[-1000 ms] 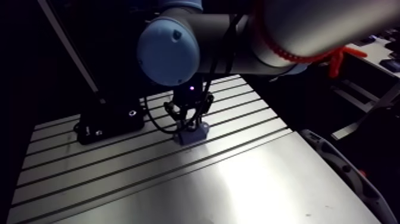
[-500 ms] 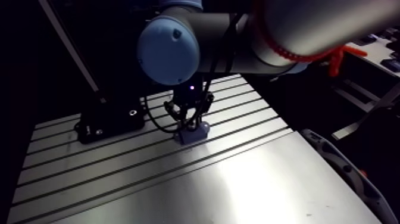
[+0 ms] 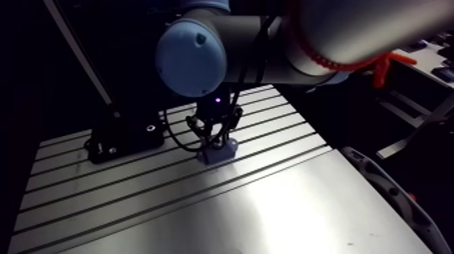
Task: Pick up the bearing and press it into the housing until flush.
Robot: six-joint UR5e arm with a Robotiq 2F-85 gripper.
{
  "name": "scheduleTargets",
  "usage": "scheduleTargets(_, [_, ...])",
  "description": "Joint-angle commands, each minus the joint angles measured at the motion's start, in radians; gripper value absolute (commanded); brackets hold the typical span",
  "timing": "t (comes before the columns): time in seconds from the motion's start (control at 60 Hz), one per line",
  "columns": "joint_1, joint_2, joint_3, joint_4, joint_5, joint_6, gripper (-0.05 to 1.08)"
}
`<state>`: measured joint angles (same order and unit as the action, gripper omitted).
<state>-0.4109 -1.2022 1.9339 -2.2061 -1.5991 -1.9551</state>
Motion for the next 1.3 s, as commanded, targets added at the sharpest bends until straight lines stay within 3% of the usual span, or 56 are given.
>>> scheduleTargets(0.017, [0.000,0.000,0.003,0.001,0.000,0.000,0.69])
scheduleTargets(1.3, [0.000,0.011,0.001,-0.004,-0.002,-0.002,0.70])
